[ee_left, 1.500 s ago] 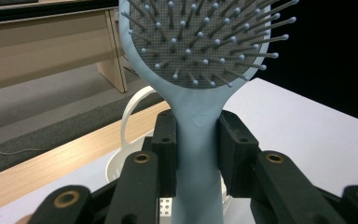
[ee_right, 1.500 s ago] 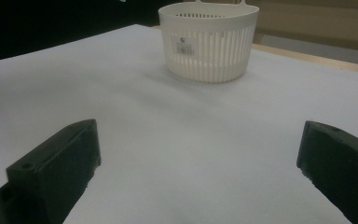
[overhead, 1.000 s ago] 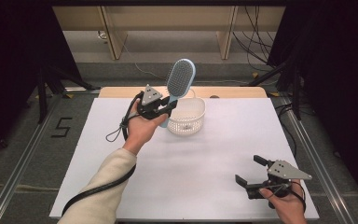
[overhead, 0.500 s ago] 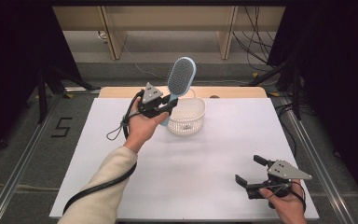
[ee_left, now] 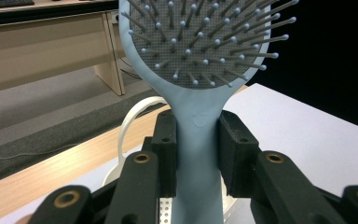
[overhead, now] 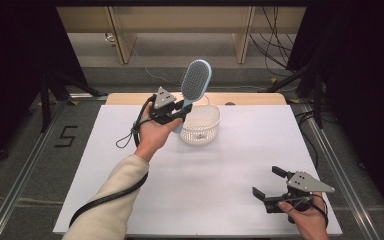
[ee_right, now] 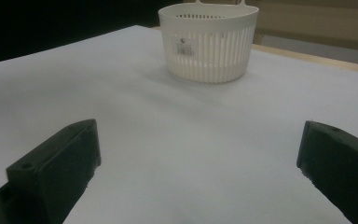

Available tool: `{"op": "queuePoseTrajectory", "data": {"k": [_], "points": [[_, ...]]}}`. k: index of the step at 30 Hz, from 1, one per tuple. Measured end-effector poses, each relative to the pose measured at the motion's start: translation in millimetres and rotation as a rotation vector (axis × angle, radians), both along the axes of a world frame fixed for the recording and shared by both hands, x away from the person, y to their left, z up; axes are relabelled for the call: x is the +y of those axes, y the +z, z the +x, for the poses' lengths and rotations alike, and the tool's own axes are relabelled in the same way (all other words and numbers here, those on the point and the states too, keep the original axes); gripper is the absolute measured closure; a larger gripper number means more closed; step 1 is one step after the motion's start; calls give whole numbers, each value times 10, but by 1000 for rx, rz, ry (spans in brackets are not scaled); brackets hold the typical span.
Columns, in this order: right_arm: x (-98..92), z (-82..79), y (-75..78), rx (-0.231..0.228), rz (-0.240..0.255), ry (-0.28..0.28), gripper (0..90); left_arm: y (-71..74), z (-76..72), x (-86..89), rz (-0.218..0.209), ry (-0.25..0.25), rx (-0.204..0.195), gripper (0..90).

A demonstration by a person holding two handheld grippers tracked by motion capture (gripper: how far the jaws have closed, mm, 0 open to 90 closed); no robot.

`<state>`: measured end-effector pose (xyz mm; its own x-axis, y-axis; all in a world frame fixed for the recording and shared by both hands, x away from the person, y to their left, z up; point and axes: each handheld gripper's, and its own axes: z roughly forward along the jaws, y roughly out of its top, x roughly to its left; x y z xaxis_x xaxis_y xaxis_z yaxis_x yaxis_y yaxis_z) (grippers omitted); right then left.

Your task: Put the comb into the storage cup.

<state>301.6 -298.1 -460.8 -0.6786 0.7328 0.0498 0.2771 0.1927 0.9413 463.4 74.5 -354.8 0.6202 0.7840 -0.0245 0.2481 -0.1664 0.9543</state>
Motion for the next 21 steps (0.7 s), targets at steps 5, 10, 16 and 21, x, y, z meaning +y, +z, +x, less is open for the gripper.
{"op": "queuePoseTrajectory", "data": {"k": [5,10,16,21], "points": [[-2,0,0,0,-1,1,2,6,12,-15,0,-2,-1,700],[-3,0,1,1,0,0,2,7,22,-26,-2,-3,0,700],[-6,0,2,2,-1,0,2,17,38,-34,-1,-4,-1,700],[-6,0,2,2,-2,0,2,27,47,-44,-5,-3,0,700]]}}
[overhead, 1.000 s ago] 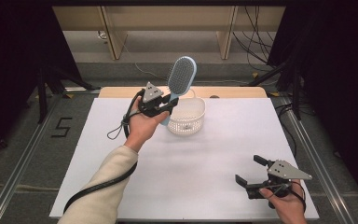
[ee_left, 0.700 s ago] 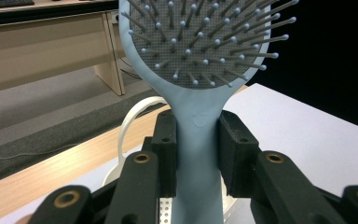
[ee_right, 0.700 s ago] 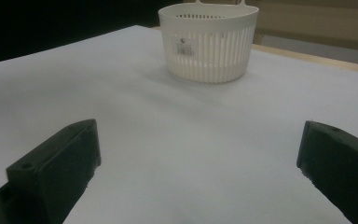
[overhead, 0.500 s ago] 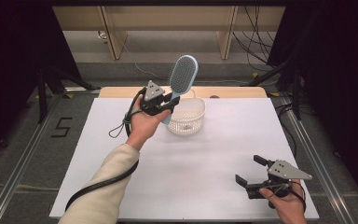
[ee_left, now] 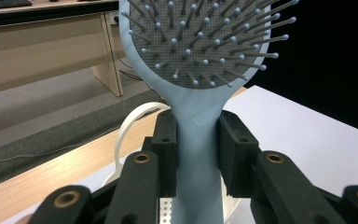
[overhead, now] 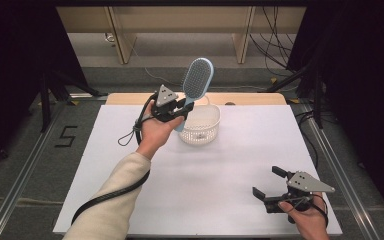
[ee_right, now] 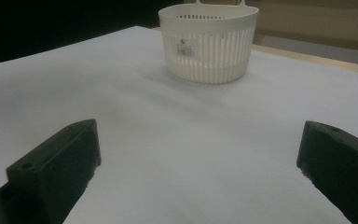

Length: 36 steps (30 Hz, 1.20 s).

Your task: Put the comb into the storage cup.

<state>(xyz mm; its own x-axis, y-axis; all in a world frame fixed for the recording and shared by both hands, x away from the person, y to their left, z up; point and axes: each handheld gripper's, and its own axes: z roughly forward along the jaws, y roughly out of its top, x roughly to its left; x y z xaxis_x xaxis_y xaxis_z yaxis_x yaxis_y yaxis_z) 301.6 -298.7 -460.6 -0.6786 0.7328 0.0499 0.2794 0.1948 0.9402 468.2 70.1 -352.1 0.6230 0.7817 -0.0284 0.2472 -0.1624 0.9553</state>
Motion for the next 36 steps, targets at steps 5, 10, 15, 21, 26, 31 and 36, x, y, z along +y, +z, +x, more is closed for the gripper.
{"op": "queuePoseTrajectory", "data": {"k": [5,10,15,21,26,31,36], "points": [[-1,0,0,0,1,0,2,4,13,-11,-2,-1,3,700],[1,2,-2,-2,4,2,2,3,29,-23,1,-3,1,700],[-3,3,-3,0,4,0,2,7,47,-32,-1,-3,2,700],[-5,8,-6,2,5,1,2,14,72,-37,-2,-4,1,700],[-9,12,-8,3,4,2,2,12,89,-50,-6,-7,4,700],[-11,15,-10,1,6,3,2,13,107,-59,-3,-7,2,700],[-10,15,-11,2,7,4,2,24,117,-68,-3,-9,-1,700]]}}
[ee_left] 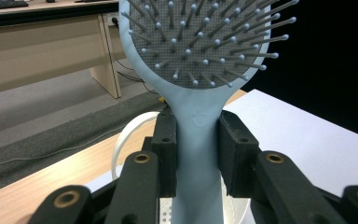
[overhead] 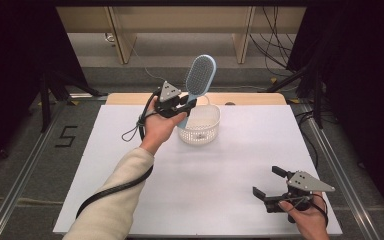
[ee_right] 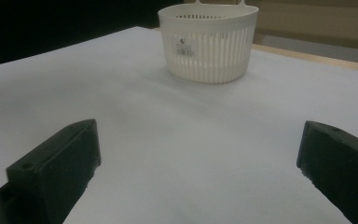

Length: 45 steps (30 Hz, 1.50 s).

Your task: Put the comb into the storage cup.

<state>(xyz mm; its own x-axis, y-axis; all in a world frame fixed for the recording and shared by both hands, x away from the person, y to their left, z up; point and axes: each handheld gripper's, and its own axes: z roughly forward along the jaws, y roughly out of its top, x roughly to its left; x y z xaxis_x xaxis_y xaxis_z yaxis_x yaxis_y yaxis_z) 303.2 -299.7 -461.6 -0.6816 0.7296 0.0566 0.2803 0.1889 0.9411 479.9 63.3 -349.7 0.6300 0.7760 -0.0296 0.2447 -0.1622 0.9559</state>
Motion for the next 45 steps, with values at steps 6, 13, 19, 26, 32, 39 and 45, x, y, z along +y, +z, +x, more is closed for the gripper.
{"op": "queuePoseTrajectory", "data": {"k": [6,13,19,26,32,39,45], "points": [[1,1,-1,-2,2,-1,2,14,18,-7,4,-6,-6,700],[0,1,0,-1,1,3,2,13,44,-17,6,-6,-9,700],[7,1,-3,1,7,1,2,-2,61,-16,12,-5,-15,700],[7,0,-1,4,3,1,2,13,63,-18,9,-1,-18,700],[17,16,-12,6,25,3,2,62,78,-31,30,-7,-20,700],[33,25,-25,14,10,10,2,83,107,-60,25,-17,-25,700],[35,35,-35,21,12,11,2,48,146,-81,19,-16,-20,700]]}}
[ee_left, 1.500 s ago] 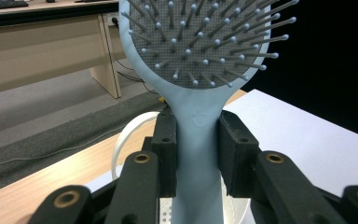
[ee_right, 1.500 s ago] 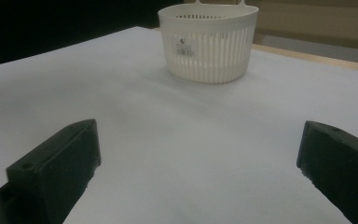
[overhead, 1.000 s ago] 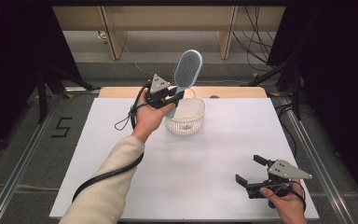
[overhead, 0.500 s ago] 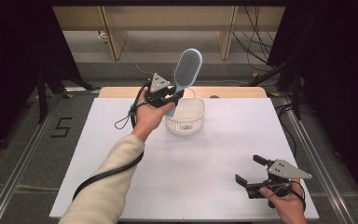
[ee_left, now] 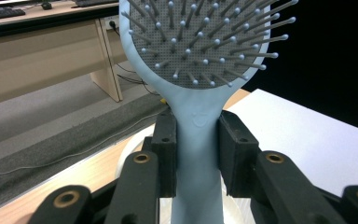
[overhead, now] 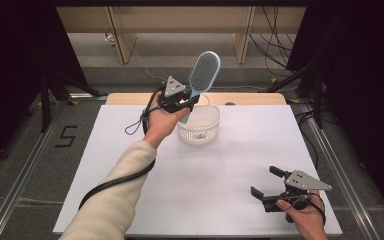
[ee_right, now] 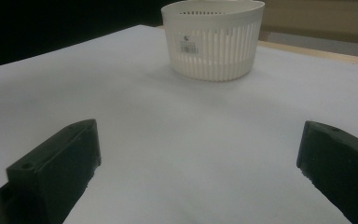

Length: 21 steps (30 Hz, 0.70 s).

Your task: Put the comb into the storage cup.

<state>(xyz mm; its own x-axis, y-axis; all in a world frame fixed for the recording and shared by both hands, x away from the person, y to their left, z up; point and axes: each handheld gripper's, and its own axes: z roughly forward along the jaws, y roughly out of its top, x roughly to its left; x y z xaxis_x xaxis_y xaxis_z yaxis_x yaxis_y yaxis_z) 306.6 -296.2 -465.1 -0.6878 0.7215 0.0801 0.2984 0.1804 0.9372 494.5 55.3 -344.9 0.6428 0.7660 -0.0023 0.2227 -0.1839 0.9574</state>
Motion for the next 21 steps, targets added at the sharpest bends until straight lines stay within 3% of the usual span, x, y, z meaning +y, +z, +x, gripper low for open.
{"op": "queuePoseTrajectory", "data": {"k": [21], "points": [[-28,4,1,-2,11,-7,2,-66,57,-54,15,1,2,700]]}}
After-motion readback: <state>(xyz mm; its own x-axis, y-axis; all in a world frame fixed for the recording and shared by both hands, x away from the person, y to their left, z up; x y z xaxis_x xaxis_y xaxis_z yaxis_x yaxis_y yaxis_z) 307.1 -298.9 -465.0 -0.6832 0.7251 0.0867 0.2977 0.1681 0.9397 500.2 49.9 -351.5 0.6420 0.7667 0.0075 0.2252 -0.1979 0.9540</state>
